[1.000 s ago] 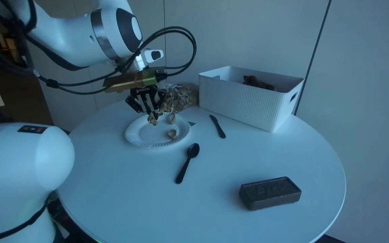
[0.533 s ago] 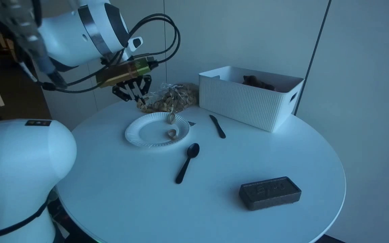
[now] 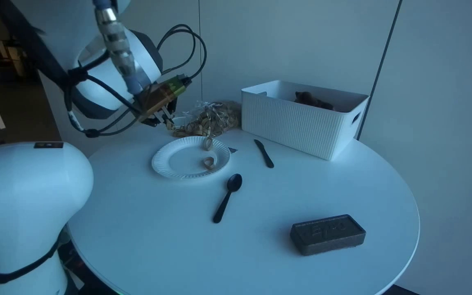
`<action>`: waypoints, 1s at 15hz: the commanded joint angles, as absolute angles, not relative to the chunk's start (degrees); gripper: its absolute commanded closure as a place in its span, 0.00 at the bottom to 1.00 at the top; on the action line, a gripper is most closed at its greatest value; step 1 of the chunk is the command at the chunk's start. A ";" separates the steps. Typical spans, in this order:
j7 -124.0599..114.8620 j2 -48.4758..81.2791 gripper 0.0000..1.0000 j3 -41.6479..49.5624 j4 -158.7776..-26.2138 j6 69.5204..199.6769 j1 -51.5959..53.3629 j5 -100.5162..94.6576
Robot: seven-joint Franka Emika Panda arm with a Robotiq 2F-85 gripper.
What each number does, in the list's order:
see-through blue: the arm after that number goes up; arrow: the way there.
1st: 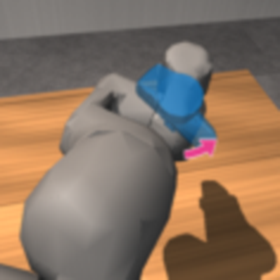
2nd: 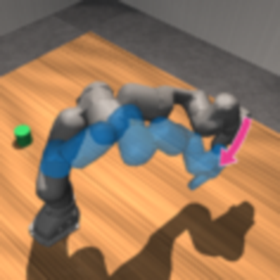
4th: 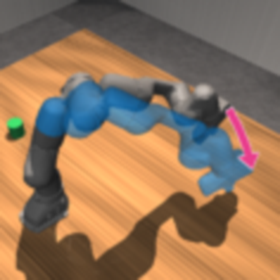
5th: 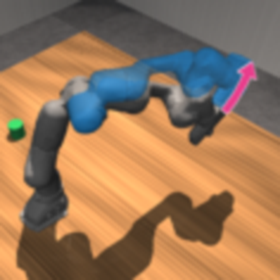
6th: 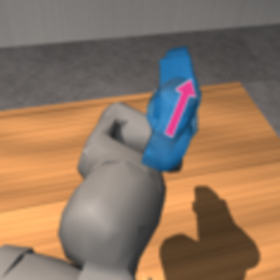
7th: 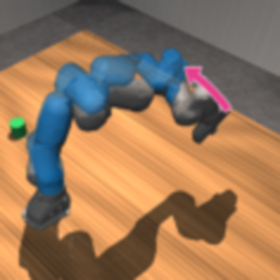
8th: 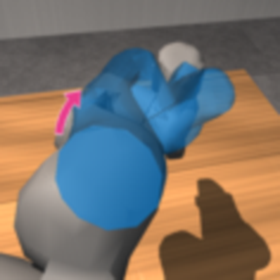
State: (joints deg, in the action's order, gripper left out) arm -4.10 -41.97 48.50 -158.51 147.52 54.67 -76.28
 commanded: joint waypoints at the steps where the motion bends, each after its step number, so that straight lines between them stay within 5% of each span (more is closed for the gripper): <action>1: -6.85 -30.93 0.92 43.17 -156.87 160.91 45.83 -79.54; 2: -8.90 -32.73 0.92 48.58 -155.30 158.56 51.11 -85.37; 12: -17.78 -21.38 0.91 48.48 -146.05 157.57 54.27 -94.18; 13: -18.89 -20.54 0.64 48.58 -145.47 157.07 54.59 -94.28; 15: -19.23 -19.74 0.57 48.53 -144.99 156.52 54.87 -93.89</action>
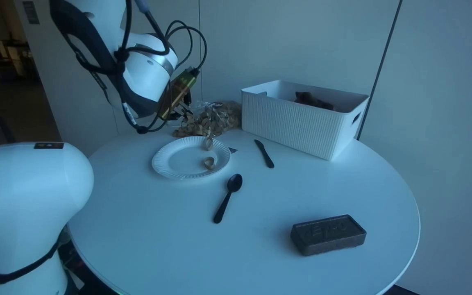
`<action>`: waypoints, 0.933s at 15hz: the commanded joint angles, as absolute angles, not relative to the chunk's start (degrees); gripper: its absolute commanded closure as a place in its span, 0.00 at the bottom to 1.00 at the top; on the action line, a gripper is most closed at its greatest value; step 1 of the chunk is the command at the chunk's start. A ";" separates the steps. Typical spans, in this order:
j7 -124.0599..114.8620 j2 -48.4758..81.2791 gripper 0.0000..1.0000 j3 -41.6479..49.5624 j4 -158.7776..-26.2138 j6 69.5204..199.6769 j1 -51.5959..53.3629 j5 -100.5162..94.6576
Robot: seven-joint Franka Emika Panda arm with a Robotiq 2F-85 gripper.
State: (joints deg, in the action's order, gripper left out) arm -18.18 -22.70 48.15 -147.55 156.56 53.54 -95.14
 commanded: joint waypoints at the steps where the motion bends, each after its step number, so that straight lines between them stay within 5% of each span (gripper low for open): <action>1: -19.88 -19.31 0.51 48.22 -144.71 155.83 54.79 -93.88; 7: -21.62 -24.11 0.06 44.36 -146.88 148.77 53.21 -94.67; 8: -20.80 -22.29 0.01 35.13 -147.85 151.88 43.25 -90.61; 14: -14.48 -29.23 0.00 14.43 -155.49 149.59 20.98 -66.66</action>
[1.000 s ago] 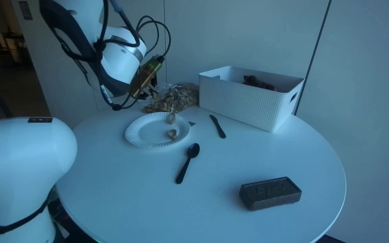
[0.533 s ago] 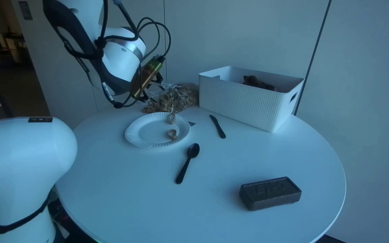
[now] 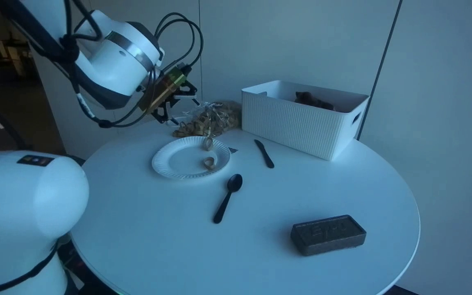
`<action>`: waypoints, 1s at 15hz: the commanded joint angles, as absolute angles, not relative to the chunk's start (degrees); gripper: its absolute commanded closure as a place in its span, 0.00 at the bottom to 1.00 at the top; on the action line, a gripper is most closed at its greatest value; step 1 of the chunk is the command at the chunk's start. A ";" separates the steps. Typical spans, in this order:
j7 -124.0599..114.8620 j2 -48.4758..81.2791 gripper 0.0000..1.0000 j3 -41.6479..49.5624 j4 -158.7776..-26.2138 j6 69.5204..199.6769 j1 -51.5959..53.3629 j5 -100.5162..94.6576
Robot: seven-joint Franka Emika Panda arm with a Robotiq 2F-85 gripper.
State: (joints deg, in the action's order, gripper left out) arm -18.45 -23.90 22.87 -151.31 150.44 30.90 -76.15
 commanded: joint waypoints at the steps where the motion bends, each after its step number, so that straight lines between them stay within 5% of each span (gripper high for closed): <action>1: -14.07 -29.88 0.00 12.35 -156.13 149.65 18.01 -63.97; 6: -7.45 -29.85 0.00 9.05 -157.77 152.23 10.47 -47.67; 11: -2.19 -27.82 0.00 16.17 -157.34 154.70 16.68 -38.62; 15: 4.21 -23.96 0.00 8.80 -156.46 157.16 8.65 -26.47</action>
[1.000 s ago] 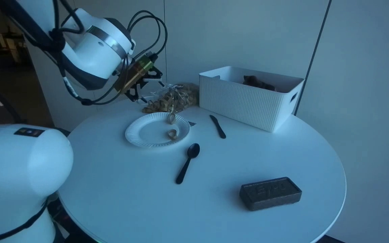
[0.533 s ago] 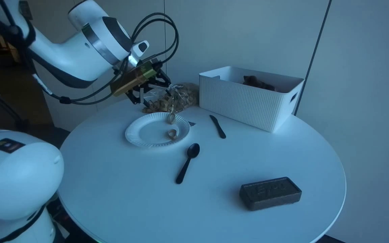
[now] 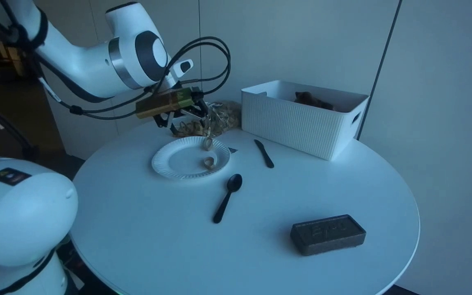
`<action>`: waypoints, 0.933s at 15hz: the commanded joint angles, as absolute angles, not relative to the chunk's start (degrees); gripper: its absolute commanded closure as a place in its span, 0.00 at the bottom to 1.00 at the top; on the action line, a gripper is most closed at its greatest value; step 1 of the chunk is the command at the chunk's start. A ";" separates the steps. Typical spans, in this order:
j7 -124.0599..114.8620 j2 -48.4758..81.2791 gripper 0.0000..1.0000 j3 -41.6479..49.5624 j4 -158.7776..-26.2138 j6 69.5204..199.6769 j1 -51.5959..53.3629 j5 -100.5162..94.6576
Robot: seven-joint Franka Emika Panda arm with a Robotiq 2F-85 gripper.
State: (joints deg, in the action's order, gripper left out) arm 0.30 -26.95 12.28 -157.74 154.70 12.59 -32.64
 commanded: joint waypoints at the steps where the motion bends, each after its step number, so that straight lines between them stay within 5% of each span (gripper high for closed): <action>1: 5.58 -23.39 0.00 7.96 -156.32 157.27 7.83 -24.28; 14: 9.73 -14.03 0.00 6.09 -152.04 162.28 3.69 -6.26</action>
State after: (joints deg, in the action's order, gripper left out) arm 8.09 -16.59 5.99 -154.22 160.24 4.04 -10.42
